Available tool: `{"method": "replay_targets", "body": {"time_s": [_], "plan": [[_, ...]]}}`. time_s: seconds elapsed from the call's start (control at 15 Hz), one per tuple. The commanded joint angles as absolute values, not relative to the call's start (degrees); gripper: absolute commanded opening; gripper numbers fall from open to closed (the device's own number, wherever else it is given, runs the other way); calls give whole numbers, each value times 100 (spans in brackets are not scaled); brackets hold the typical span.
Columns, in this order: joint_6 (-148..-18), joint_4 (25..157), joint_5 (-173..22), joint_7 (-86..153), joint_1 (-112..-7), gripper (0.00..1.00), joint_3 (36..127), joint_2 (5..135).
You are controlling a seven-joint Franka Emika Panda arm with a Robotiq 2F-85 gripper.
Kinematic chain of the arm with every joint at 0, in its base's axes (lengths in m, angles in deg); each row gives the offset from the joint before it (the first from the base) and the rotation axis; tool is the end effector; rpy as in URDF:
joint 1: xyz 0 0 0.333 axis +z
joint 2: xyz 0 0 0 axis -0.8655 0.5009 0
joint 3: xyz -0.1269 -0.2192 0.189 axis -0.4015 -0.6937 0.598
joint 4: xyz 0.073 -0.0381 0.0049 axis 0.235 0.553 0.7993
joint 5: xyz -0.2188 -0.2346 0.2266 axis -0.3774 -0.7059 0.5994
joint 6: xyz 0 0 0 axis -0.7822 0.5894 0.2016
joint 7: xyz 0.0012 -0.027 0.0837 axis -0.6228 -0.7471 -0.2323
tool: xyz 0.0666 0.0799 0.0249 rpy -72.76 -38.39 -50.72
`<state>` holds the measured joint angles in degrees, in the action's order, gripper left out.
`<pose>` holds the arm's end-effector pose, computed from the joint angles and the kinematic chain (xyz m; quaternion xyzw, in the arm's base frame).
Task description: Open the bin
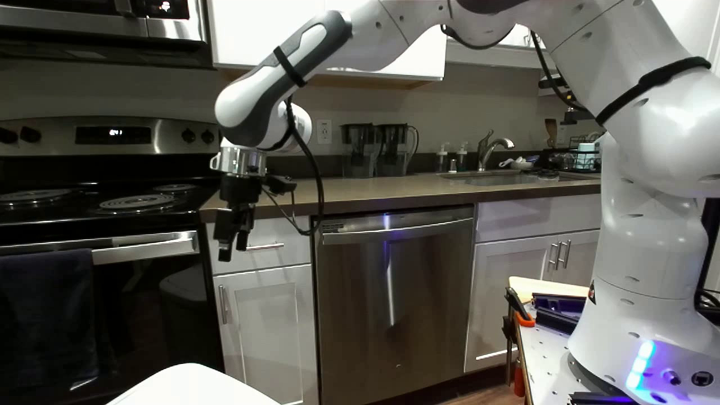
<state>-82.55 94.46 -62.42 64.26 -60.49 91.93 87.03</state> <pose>0.6854 0.0614 0.2698 -0.9737 -0.2043 -0.0532 0.0858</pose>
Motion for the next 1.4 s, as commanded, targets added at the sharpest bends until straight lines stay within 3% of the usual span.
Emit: {"method": "replay_targets", "body": {"time_s": [0.0,0.07,0.93,1.33], "plan": [[-7820,8569,-6376,6282,-6044,100,9411,9424],[-8093,9027,-6359,6299,-6110,100,9406,9130],[-8410,9073,-6230,6109,-6076,100,9501,9395],[-9139,9459,-6183,4627,-5599,100,9447,9698]]}}
